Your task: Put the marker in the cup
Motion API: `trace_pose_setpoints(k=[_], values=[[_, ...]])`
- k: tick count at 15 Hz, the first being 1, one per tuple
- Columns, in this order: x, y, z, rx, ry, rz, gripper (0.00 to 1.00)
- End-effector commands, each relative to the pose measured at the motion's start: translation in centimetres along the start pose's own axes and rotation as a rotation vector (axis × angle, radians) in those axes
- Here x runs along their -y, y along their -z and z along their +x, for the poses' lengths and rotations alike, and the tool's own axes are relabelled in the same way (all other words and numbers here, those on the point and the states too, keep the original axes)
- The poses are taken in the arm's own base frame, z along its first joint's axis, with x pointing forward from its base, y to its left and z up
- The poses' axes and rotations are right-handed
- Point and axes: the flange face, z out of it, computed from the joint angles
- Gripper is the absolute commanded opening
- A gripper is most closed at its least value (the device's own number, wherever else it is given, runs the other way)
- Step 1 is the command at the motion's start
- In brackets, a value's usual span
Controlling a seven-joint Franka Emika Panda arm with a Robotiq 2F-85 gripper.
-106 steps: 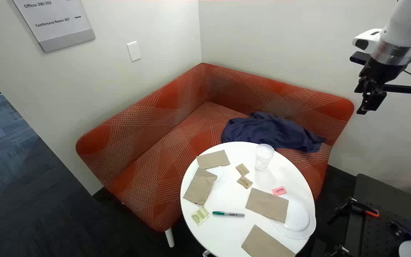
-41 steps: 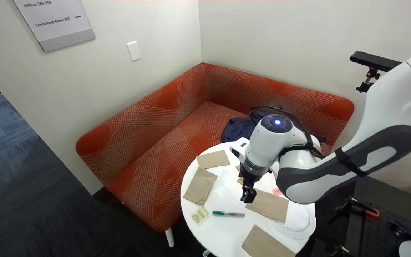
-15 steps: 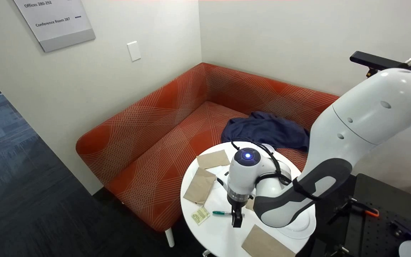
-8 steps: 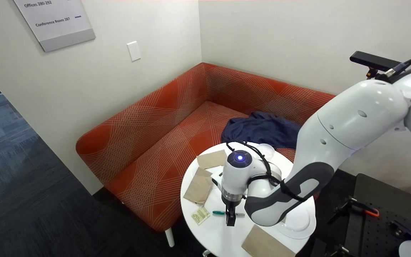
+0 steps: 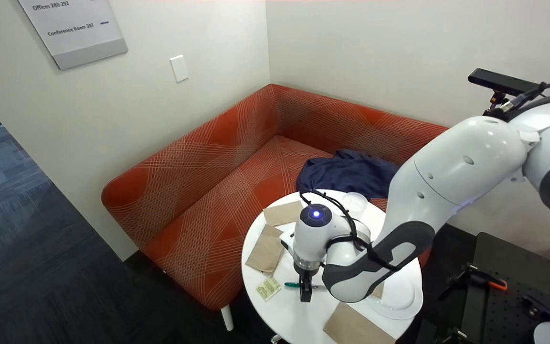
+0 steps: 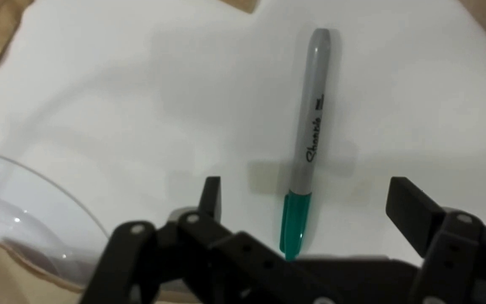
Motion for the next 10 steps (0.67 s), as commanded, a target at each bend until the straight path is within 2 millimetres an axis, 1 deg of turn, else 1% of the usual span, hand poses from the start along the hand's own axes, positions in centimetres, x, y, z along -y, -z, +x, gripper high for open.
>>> trace_pose_setpoints(k=[1, 4, 7, 10], values=[[-0.05, -0.43, 0.6, 0.022, -0.012, -0.021, 0.74], [0.0, -0.77, 0.58, 0.026, -0.01, -0.02, 0.52], [0.12, -0.95, 0.61, 0.029, -0.008, -0.019, 0.27], [0.18, -0.8, 0.81, 0.025, -0.006, -0.021, 0.05]])
